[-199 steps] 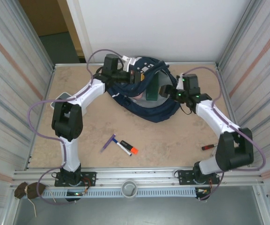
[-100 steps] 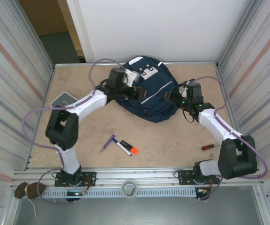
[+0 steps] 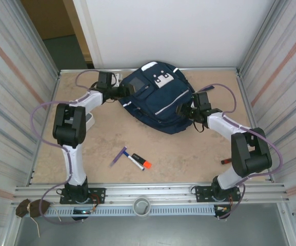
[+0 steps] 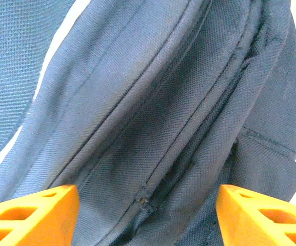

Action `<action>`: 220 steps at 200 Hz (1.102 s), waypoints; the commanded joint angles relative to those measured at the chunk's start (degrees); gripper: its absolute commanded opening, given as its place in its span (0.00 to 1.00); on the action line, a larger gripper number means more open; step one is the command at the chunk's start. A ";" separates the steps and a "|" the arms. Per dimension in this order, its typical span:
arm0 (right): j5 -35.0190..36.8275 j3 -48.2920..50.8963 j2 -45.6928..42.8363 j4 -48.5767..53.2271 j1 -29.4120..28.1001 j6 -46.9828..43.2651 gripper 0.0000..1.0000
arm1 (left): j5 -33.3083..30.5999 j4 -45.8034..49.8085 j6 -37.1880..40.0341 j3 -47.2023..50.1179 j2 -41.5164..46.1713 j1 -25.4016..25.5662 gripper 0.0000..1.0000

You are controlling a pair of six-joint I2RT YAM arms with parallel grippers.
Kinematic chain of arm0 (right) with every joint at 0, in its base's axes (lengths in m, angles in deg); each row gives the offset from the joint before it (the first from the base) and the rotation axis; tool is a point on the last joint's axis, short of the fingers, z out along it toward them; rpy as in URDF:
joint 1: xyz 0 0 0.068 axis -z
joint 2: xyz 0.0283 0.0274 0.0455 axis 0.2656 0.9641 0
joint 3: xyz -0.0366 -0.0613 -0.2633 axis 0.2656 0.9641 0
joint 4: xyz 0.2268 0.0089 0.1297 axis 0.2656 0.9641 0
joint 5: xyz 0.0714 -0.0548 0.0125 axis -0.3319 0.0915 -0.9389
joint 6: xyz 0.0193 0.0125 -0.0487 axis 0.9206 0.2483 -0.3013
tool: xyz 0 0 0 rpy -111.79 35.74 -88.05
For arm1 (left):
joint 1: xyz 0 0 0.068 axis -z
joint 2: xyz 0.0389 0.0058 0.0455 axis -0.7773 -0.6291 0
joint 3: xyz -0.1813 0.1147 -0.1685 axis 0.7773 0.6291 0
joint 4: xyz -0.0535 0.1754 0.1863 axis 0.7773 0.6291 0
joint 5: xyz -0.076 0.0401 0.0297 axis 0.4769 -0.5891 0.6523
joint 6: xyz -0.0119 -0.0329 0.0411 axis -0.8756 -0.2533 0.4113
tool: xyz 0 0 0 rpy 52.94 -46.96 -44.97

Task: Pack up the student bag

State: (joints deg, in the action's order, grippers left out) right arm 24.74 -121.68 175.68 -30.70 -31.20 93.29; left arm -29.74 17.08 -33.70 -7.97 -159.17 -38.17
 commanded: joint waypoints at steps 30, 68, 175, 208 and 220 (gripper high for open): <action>1.83 -4.99 4.75 4.46 -0.04 -4.04 0.55 | 4.56 0.28 -1.97 -3.29 -5.11 1.98 0.60; 2.60 -7.82 6.86 7.51 0.54 -6.16 0.49 | 2.39 -5.00 -2.99 5.10 -1.90 1.54 0.62; 3.17 -14.34 11.67 11.50 1.20 -10.20 0.42 | 5.99 -5.56 -0.66 4.91 -4.75 2.28 0.16; 2.09 -21.01 15.47 14.16 1.28 -11.23 0.44 | 6.60 -8.98 -0.86 15.86 3.85 2.94 0.03; 0.85 -24.50 18.15 14.68 1.08 -11.10 0.44 | 6.15 -12.96 -3.14 21.37 7.27 3.39 0.01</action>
State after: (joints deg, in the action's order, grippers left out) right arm 26.38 -139.64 189.47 -16.54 -30.10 83.69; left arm -25.34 4.55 -36.45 3.87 -158.87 -36.64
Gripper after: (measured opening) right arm 0.438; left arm 0.110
